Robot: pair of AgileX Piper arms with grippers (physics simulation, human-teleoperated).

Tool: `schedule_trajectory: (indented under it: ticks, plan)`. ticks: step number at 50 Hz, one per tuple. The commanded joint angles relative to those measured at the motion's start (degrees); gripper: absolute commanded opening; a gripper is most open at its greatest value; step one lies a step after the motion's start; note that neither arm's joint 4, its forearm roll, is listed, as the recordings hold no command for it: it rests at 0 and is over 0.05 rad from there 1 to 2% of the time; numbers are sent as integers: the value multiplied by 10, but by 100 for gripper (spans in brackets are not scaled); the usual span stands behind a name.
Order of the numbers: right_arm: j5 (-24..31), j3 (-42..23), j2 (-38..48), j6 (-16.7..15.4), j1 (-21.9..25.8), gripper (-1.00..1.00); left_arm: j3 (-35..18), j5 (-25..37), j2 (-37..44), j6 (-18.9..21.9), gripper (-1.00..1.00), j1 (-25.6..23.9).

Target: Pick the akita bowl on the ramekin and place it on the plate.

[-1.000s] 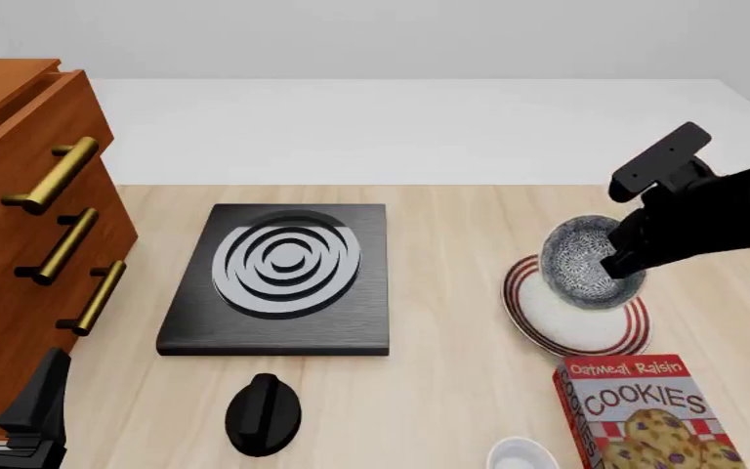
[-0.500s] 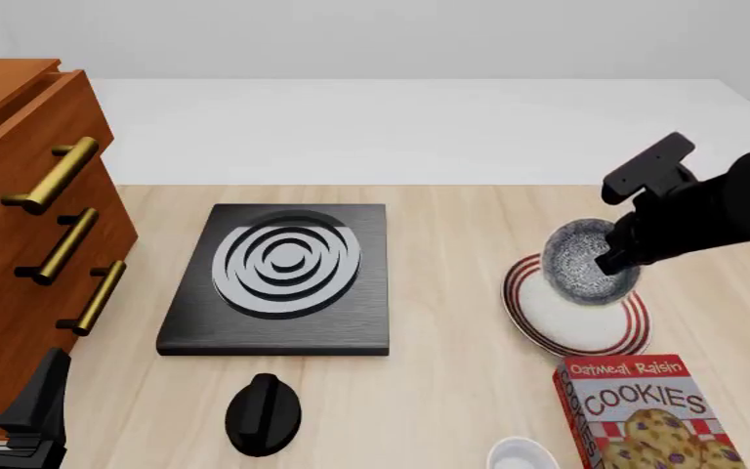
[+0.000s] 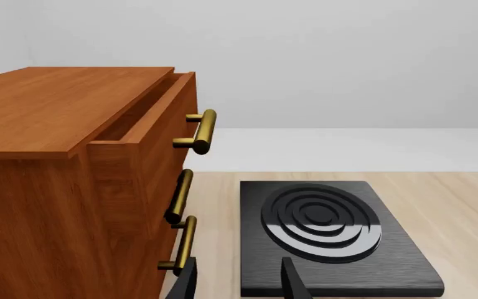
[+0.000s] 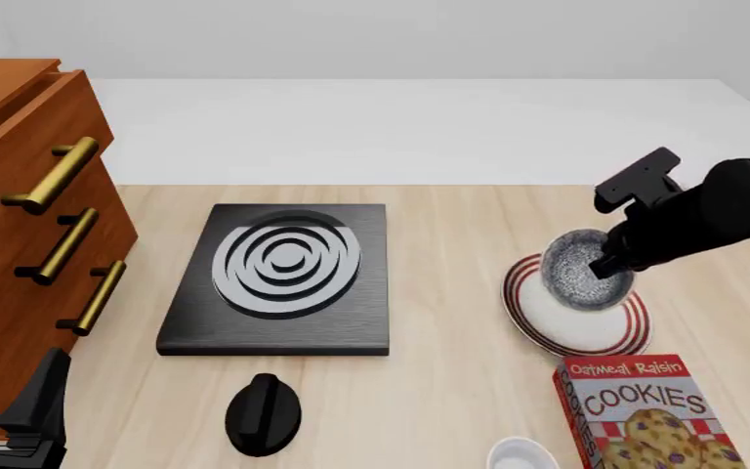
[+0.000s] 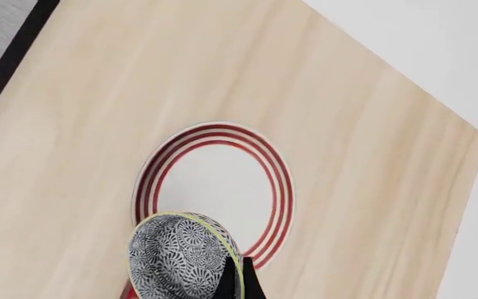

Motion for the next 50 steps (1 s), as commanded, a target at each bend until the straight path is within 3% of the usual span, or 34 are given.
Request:
schedule_trajectory:
  ticks: [1,9,11,18,22,50]
  plan:
    - [-17,13,24,15,11,-100,0,0,0,0,100,0]
    - [-25,16,30,9,9,-100,0,0,0,0,100,0]
    - [-15,1,33,35,21,-100,0,0,0,0,100,0]
    - [-25,-9,46,11,-1,-100,0,0,0,0,100,0]
    - [-21,-23,54,20,0,-100,0,0,0,0,100,0]
    - [-102,-7,133,28,2,-100,0,0,0,0,100,0]
